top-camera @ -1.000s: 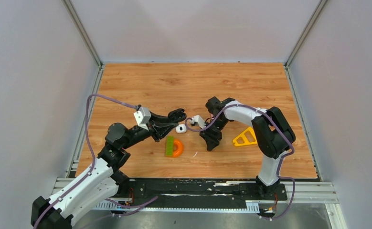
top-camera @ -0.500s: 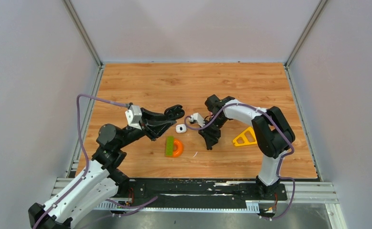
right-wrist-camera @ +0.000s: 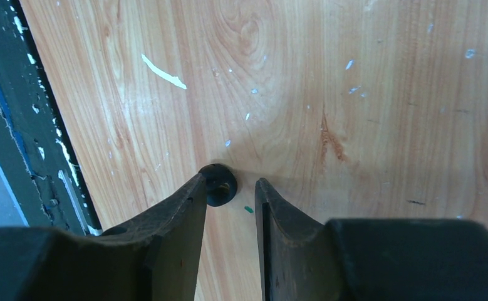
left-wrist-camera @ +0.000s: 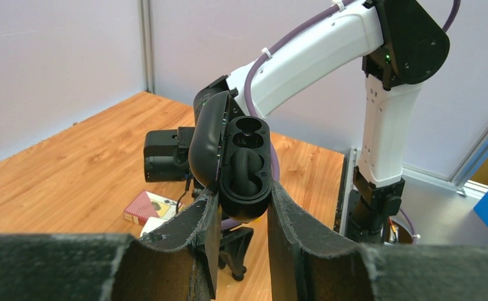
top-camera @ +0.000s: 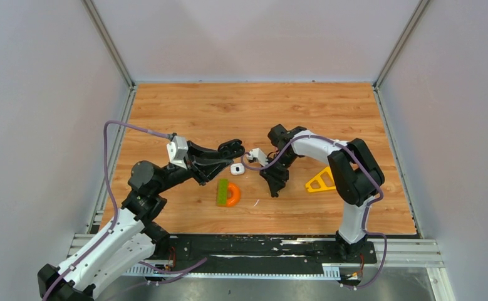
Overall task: Insert the wireless bluetooth earbuds into the charging case
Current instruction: Pick up the earbud from the center of the board.
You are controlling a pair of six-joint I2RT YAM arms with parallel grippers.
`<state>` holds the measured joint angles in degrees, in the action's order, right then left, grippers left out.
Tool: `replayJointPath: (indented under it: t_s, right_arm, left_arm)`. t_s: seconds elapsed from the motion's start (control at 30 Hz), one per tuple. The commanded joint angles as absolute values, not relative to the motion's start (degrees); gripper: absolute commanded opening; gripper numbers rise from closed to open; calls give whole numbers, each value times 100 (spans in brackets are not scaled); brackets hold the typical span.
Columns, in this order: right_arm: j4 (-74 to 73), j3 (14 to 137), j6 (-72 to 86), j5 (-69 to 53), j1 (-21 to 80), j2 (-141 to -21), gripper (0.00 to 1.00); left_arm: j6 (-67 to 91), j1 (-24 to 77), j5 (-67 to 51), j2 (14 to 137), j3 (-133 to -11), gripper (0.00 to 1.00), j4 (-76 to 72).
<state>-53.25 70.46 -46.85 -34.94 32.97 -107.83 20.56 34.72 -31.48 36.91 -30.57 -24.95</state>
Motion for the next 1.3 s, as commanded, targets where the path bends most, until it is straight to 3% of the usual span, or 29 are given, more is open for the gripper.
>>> replayJointPath:
  t_s: [0.0,0.37,0.6,0.87,1.0,1.27]
  right_arm:
    - [-5163,6962,-4842,-3461,3311,-10824,34]
    - [-5200,6733,-4837,-3494,3351,-10566,33]
    - [-5422,6850,-4821,-3666,3353,-10503,18]
    - [-5529,6926,-4792,-3766,3351,-10493,11]
    - [-5528,6894,-4749,-3779,3353,-10510,1]
    - [-5870,6800,-4812,-3227,3355,-9360,0]
  left_arm:
    - [2068,3455,-3245,3665,-3163,0,-2595]
    - [2135,3463,-3252,3754,-3043,0,-2792]
    - [2187,3455,-3252,3754,-2993,0,-2851]
    - [2192,3458,-3261,3749,-2939,0,-2871]
    - [2187,3461,-3264,3750,-2910,0,-2884]
    - [1217,3463,-2912,3856,-3243,0,-1708]
